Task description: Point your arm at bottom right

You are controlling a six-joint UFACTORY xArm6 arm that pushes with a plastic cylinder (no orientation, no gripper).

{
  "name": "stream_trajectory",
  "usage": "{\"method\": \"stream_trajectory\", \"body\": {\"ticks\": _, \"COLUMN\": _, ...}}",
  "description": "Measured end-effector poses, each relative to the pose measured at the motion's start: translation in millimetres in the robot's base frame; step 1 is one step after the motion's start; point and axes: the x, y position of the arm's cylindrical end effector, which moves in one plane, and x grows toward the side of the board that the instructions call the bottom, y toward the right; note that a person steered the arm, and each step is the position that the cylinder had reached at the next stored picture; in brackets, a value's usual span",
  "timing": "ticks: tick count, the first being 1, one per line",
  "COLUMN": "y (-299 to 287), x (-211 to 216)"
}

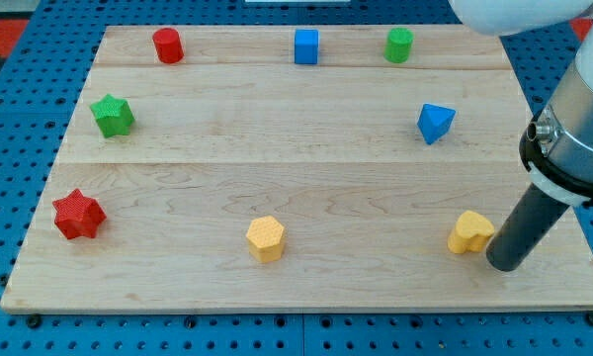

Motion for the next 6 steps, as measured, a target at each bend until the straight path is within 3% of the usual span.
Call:
{"method": "stream_trajectory", "body": {"ticks": 2, "y": -2, "x": 0}}
{"method": "stream_trajectory", "body": {"ticks": 3, "y": 39, "x": -1}}
{"method": "stream_trajectory", "body": {"ticks": 4, "y": 52, "x": -30}}
{"method": "stream_trajectory", "body": {"ticks": 6, "y": 12, "x": -114}}
